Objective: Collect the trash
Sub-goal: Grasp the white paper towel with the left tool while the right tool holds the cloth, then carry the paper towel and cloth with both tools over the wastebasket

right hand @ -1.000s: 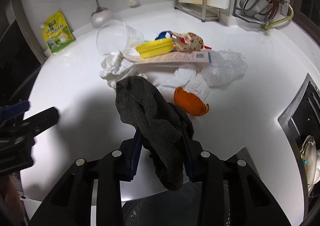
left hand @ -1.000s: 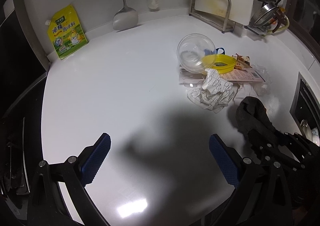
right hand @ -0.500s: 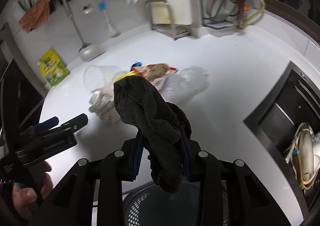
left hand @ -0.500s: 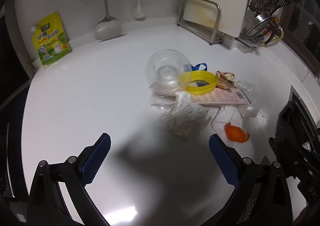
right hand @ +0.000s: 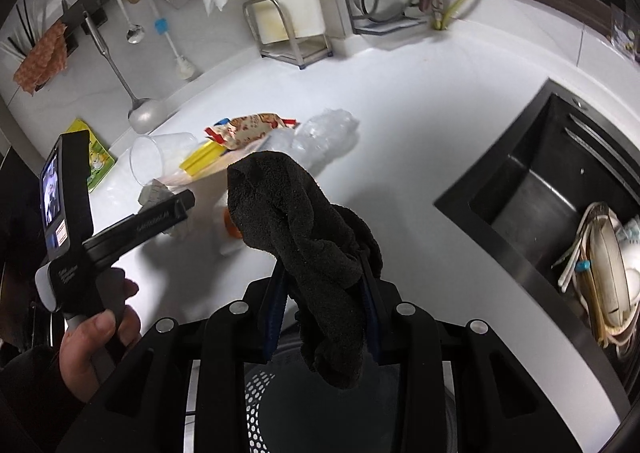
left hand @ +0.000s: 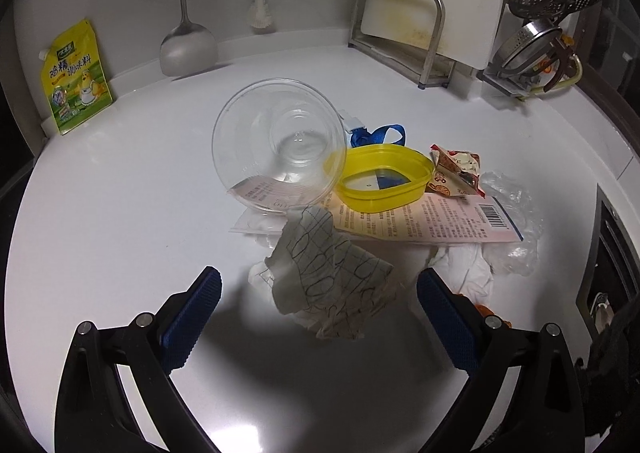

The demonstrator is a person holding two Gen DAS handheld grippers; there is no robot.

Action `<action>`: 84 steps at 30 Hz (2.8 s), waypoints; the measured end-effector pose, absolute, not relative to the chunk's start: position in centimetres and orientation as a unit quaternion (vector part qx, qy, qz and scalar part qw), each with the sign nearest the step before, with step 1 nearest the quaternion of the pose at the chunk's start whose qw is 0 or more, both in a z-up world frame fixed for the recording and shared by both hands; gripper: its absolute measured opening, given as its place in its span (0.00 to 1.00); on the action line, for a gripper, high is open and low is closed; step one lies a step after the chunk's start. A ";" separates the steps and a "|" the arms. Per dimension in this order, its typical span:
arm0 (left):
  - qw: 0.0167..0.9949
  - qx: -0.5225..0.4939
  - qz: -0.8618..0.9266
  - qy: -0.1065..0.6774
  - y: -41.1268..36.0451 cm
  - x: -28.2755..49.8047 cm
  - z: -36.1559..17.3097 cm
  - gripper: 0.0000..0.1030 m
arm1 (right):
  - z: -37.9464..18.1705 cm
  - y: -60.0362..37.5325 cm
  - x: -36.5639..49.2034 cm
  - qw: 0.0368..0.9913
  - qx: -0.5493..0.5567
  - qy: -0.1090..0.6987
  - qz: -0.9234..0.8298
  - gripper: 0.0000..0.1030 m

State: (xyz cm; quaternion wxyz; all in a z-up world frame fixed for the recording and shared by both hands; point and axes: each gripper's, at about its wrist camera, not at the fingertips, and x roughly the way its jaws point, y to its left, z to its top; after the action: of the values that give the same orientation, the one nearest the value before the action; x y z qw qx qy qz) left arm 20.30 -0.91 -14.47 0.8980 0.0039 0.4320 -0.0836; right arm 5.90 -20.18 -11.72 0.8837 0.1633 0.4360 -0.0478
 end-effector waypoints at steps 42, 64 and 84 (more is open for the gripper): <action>0.902 0.024 -0.063 0.426 0.0 0.2 -6.2 0.34 | -10.8 -21.2 -2.5 0.865 0.086 0.482 0.112 0.30; 0.876 0.007 -0.043 0.479 -3.4 -6.2 -12.5 0.34 | -16.1 -21.1 -7.3 0.828 0.036 0.535 0.162 0.30; 0.857 0.017 -0.067 0.511 -4.1 -6.6 -15.0 0.34 | -18.1 -20.9 -7.7 0.809 0.053 0.566 0.150 0.30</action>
State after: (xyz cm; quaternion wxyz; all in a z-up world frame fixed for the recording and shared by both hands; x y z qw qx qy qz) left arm -6.65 -4.12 -14.97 0.8567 0.0168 0.5112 -0.0667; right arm -7.70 -20.87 -18.08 0.8091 0.0533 0.5656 0.1505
